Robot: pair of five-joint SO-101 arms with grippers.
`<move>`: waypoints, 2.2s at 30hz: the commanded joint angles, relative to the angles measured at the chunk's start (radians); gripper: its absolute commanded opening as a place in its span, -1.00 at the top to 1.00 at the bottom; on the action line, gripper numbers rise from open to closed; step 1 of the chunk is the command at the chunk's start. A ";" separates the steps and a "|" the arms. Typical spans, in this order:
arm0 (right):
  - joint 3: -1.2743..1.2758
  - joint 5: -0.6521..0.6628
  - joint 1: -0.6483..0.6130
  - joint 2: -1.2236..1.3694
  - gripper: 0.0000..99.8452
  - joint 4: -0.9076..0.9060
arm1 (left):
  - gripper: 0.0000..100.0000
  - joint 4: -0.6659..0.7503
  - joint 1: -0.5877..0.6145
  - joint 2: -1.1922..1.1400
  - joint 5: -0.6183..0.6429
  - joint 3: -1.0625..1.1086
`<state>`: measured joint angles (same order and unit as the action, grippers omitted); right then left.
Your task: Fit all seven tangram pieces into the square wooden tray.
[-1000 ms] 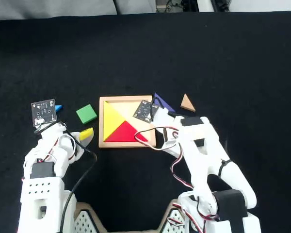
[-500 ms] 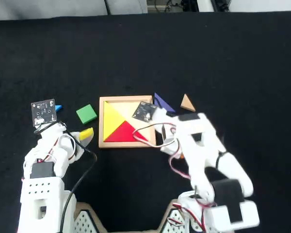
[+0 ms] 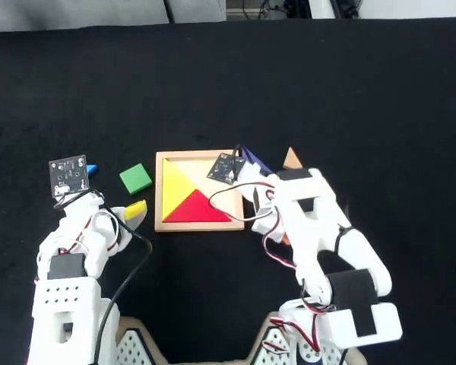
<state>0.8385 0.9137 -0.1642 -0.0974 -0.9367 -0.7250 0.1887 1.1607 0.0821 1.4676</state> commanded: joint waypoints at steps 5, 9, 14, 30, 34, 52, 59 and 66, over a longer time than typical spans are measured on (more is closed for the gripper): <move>-0.117 0.003 -0.011 0.019 0.77 -0.095 | 0.29 0.017 -0.008 0.011 -0.006 -0.004; -0.137 0.003 0.002 0.021 0.77 -0.123 | 0.29 0.017 -0.008 0.011 -0.006 -0.004; -0.165 0.003 0.087 0.021 0.77 -0.121 | 0.29 0.018 -0.008 0.011 -0.006 -0.004; -0.166 0.005 0.107 0.019 0.78 -0.123 | 0.29 0.018 -0.008 0.011 -0.006 -0.004; -0.166 0.003 0.110 0.007 0.79 -0.123 | 0.29 0.018 -0.008 0.011 -0.006 -0.004; -0.292 -0.404 -0.086 -0.143 0.98 -0.166 | 0.29 0.018 -0.010 0.011 -0.006 -0.004; -0.536 -0.720 -0.195 0.082 0.98 -0.187 | 0.29 0.017 -0.010 0.011 -0.006 -0.004; -0.742 -0.928 -0.218 0.360 0.98 -0.276 | 0.29 0.017 -0.010 0.011 -0.006 -0.004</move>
<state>0.2033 0.0514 -0.3682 0.2094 -1.1868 -0.7250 0.1887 1.1607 0.0821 1.4676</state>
